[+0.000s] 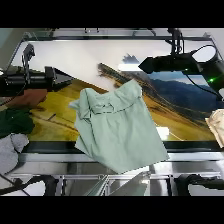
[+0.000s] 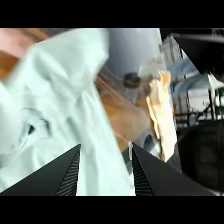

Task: Fold the shirts.

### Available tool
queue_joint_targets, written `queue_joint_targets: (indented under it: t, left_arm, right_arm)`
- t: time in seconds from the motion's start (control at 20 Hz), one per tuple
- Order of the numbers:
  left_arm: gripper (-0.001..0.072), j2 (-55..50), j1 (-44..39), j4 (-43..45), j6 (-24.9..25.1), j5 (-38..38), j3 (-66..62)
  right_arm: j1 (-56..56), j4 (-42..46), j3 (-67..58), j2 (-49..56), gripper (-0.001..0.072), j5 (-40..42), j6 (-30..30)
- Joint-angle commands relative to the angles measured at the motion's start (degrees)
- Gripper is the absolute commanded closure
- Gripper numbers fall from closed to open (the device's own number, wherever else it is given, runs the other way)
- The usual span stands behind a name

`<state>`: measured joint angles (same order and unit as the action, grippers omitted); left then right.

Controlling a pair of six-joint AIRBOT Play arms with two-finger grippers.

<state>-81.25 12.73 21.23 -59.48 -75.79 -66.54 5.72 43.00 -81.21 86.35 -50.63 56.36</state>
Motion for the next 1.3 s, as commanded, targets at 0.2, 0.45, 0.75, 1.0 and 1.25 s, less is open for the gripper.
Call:
queue_joint_targets:
  t: [0.2,0.45,0.75,1.0,1.25]
  left_arm:
    - [0.0090,-13.4,8.3,7.6,0.8,-8.9,-0.4]
    - [-0.0006,-18.8,-0.7,16.6,0.2,-7.0,-4.0]
    - [0.0070,-26.1,-8.7,22.8,-4.8,-10.7,-16.0]
    - [0.0206,-26.9,-8.9,22.8,-5.6,-11.8,-19.4]
    - [0.0476,-26.9,-8.5,22.8,-5.1,-11.5,-19.4]
  right_arm:
    - [-16.8,-0.6,6.9,2.4,0.0382,-31.9,10.6]
    - [-27.1,1.7,33.7,-11.9,0.0477,-31.2,11.8]
    - [-30.2,7.4,53.3,-23.9,0.0218,-25.6,18.7]
    - [-24.8,10.1,59.5,-22.7,0.0219,-18.9,20.2]
    - [-19.8,8.6,59.7,-17.0,0.0347,-14.3,18.7]
